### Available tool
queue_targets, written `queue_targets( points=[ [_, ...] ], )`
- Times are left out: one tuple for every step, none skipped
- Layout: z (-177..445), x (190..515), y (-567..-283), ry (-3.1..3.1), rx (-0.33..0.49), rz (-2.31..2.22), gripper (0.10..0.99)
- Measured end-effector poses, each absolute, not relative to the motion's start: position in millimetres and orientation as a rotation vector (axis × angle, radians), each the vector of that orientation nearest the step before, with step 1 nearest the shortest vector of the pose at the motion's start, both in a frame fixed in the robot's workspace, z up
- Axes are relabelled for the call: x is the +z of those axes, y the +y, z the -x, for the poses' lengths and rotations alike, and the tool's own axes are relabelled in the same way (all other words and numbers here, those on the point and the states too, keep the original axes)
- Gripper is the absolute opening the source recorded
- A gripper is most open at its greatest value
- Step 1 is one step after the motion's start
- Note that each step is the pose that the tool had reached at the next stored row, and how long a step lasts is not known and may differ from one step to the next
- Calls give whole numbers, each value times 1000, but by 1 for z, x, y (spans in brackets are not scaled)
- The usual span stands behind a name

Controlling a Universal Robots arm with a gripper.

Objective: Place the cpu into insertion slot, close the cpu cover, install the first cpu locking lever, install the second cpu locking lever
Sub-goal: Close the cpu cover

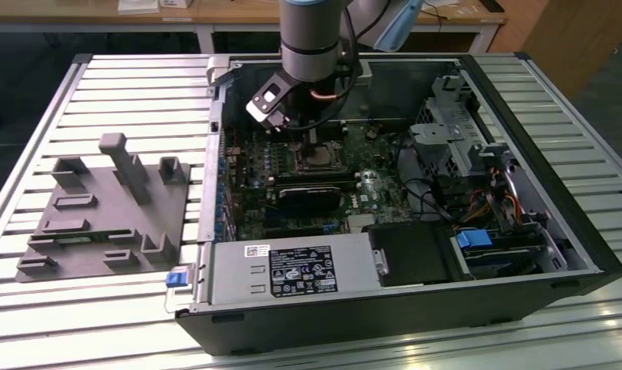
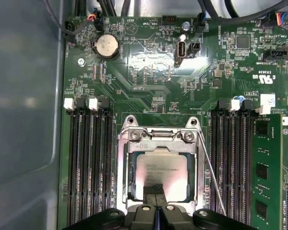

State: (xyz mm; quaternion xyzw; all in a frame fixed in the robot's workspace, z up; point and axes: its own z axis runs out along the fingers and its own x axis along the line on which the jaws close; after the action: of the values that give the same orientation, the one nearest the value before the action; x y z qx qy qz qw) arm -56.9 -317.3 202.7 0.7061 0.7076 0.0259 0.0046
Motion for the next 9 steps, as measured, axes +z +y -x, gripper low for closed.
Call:
queue_targets(
  points=[
    [57, 204, -317, 2217, 81, -2212, 114],
    [57, 205, -317, 2217, 81, -2212, 114],
    [57, 205, -317, 2217, 81, -2212, 114],
    [57, 205, -317, 2217, 81, -2212, 114],
    [56, 205, -317, 2217, 81, -2212, 114],
    [54, 205, -317, 2217, 81, -2212, 114],
    [52, 206, -317, 2217, 80, -2212, 114],
    [49, 205, -317, 2217, 80, -2213, 114],
    [47, 205, -317, 2217, 80, -2213, 114]
  ],
)
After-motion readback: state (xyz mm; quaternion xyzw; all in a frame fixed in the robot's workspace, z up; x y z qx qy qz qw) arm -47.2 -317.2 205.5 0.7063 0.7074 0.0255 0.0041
